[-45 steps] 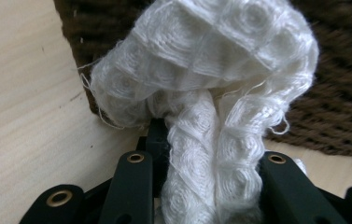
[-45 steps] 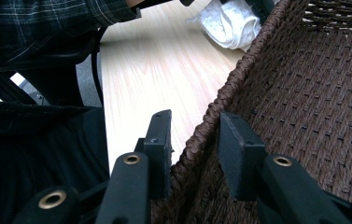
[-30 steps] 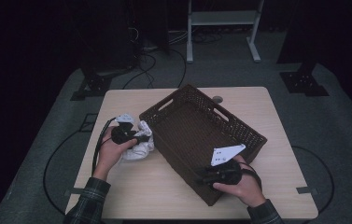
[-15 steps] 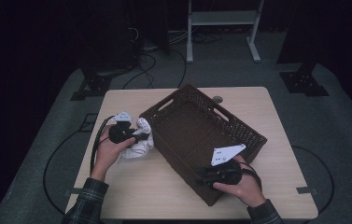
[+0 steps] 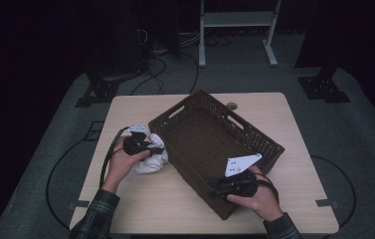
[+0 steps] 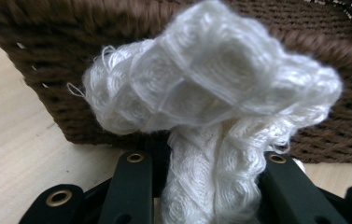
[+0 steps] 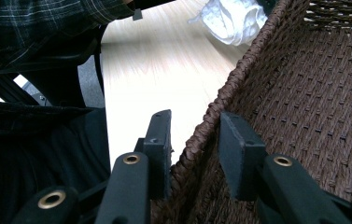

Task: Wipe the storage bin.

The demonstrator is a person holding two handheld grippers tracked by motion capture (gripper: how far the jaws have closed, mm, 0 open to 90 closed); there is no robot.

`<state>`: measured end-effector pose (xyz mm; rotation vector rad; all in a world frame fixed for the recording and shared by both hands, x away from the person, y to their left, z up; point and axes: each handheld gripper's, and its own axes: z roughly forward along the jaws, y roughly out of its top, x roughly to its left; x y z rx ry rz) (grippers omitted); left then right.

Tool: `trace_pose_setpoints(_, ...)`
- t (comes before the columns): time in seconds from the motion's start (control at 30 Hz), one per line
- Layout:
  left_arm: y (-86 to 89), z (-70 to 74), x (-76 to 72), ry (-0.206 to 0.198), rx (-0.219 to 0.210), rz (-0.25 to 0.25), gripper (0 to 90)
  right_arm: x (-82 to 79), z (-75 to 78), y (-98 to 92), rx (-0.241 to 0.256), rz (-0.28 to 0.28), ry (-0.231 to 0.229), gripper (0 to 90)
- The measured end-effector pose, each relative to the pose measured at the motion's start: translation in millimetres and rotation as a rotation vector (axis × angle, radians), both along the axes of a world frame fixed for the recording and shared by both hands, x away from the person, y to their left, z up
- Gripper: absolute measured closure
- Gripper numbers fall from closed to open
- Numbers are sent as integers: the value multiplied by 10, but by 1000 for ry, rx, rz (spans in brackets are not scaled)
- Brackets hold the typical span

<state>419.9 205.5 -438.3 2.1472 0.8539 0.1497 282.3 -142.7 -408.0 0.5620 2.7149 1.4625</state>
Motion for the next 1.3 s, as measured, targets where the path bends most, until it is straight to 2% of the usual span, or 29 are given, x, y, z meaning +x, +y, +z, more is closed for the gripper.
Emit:
trace_pose_setpoints(0.5, -43, -226, 47, 63, 42, -13, 675, 0, -1, 0, 1, 0, -2, 648)
trace_pose_setpoints(0.67, -71, -310, 51, 77, 88, -16, 675, 0, -1, 1, 1, 0, -1, 648)
trace_pose_setpoints(0.77, -73, -315, 42, 78, 82, -10, 675, 0, -1, 0, 0, 1, -3, 648)
trace_pose_setpoints(0.97, -63, -199, -12, 48, 60, -20, 678, -1, -2, -1, 1, 0, -1, 648)
trace_pose_setpoints(1.0, -53, -154, -30, 47, 22, -18, 678, -1, -1, -1, 1, 0, -1, 648)
trace_pose_setpoints(1.03, -53, -154, -30, 47, 22, -18, 678, -1, -1, -1, 1, 0, -1, 648)
trace_pose_setpoints(1.07, -33, -97, -44, 32, -6, -25, 678, -2, -1, -1, 1, 0, -1, 648)
trace_pose_setpoints(1.3, 10, 96, -118, -15, -56, -35, 678, -3, 0, -1, 0, 0, 0, 648)
